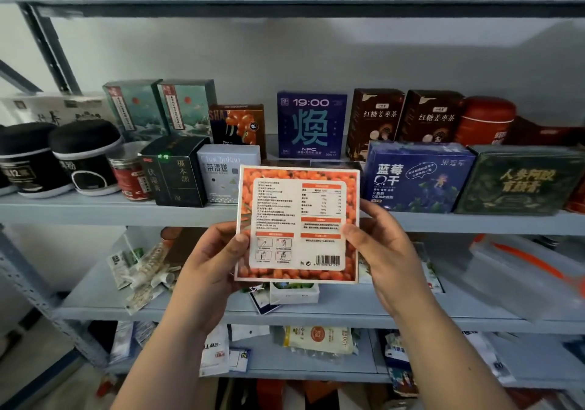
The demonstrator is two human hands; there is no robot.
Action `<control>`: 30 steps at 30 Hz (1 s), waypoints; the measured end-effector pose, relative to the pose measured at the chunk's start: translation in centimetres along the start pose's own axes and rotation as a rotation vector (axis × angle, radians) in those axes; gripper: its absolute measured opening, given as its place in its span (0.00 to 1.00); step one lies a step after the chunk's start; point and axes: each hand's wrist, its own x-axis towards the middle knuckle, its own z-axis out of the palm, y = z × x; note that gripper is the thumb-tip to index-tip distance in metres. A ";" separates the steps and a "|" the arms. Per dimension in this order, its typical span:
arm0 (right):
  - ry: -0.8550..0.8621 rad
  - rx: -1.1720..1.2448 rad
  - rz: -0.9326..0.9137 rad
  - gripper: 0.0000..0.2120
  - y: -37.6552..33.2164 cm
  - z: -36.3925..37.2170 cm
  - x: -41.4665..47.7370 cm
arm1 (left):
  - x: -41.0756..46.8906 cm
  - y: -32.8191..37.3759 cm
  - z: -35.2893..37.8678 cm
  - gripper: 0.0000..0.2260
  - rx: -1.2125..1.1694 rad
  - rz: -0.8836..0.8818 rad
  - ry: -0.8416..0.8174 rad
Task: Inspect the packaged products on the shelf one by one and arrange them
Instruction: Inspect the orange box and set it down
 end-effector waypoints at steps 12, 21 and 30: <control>-0.084 0.151 0.058 0.16 -0.1 -0.4 0.7 | 0.1 -2.6 1.7 0.24 0.059 -0.087 0.014; -0.045 0.249 0.103 0.20 -0.3 -1.3 0.8 | -0.8 -3.6 3.8 0.24 0.027 -0.243 -0.002; 0.070 0.221 0.116 0.16 0.4 -1.6 0.6 | -2.4 -3.6 5.0 0.30 0.071 -0.463 -0.165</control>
